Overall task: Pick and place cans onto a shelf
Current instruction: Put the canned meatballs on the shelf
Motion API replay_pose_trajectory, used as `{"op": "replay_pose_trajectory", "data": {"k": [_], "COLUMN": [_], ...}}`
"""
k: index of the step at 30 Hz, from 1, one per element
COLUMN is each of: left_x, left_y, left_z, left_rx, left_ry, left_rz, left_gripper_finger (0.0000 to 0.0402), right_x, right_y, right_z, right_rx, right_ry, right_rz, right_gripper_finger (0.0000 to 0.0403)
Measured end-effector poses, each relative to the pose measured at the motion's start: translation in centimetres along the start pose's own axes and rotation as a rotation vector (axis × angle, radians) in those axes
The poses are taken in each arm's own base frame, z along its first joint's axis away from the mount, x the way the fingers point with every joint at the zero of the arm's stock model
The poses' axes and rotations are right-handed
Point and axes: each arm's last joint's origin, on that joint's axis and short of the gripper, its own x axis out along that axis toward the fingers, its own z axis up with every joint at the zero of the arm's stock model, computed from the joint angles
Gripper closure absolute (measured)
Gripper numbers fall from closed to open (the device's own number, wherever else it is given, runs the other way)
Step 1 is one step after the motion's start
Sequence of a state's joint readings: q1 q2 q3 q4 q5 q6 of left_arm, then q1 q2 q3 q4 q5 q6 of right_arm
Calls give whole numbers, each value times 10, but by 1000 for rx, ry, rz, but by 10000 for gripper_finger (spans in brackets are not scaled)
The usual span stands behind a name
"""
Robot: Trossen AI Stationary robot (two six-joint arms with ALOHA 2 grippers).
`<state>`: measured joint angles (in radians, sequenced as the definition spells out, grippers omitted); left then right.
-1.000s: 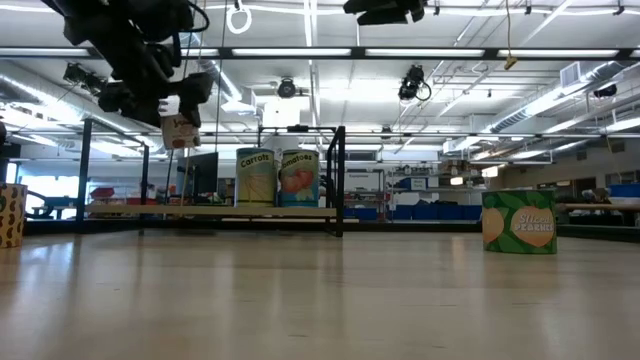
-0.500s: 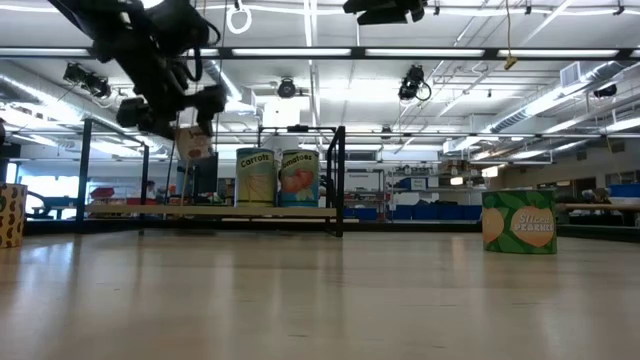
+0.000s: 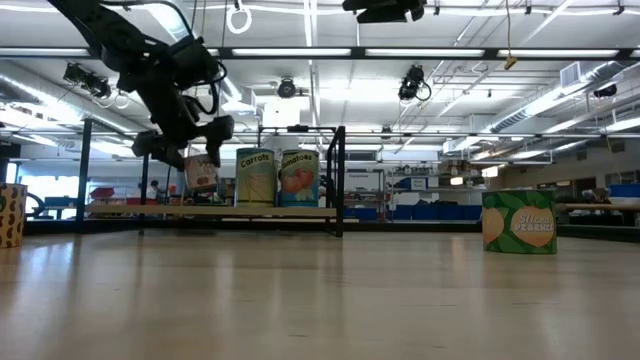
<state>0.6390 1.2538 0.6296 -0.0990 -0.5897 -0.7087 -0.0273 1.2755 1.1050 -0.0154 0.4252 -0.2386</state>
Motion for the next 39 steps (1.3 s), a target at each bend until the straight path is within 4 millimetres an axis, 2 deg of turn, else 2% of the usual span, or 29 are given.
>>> {"op": "replay_pose_trajectory", "data": {"k": [10, 16, 25, 39], "left_x": [13, 14, 18, 18], "left_y": [-7, -8, -6, -9], "left_z": [-7, -1, -8, -7], "left_rx": [164, 149, 134, 125], "left_ry": [31, -10, 40, 58], "left_rz": [-55, -69, -45, -116], "left_gripper_finger": [86, 86, 86, 86], "right_x": [0, 0, 0, 0], "right_y": [0, 0, 0, 0], "right_z": [0, 1, 1, 1], "right_rx": [1, 3, 3, 3], "right_ry": [-2, -6, -6, -6], "right_rz": [0, -1, -1, -2], "right_gripper_finger": [37, 37, 37, 37]}}
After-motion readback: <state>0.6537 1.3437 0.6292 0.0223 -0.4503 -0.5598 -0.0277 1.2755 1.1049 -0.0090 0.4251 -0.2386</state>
